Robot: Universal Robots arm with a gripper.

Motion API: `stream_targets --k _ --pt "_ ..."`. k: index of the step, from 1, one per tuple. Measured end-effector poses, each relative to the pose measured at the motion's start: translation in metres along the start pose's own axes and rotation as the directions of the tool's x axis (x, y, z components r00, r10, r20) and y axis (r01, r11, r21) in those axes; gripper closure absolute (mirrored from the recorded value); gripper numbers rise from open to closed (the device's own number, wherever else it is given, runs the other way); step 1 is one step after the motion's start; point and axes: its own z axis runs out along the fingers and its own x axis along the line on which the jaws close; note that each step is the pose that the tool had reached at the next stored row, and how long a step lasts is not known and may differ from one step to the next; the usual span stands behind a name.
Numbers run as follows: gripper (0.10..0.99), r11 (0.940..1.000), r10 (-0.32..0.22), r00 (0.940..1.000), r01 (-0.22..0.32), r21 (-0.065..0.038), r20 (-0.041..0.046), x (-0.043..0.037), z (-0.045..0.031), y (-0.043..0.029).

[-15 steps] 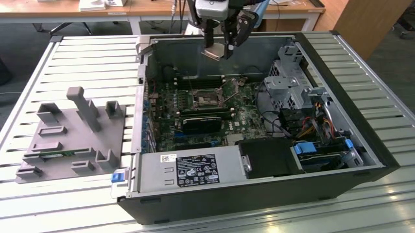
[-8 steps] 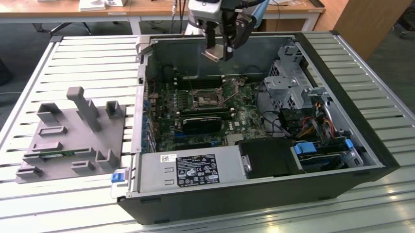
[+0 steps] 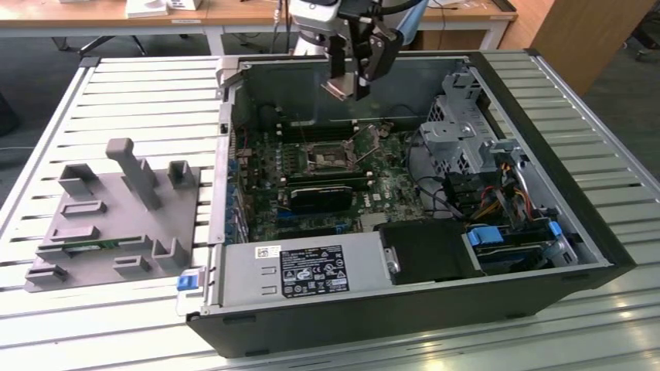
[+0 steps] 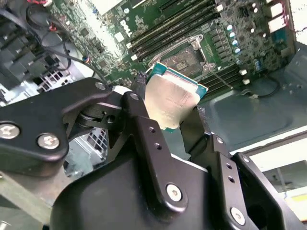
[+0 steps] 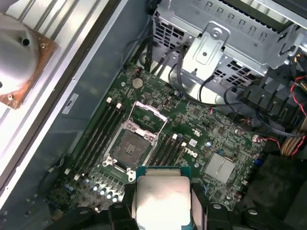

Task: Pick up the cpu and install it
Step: 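Place the cpu into insertion slot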

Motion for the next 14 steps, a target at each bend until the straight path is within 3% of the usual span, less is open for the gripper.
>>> stream_targets --k 14 --pt "0.545 0.9911 0.133 0.9910 -0.133 -0.001 0.0107 0.0003 0.0021 0.0000"
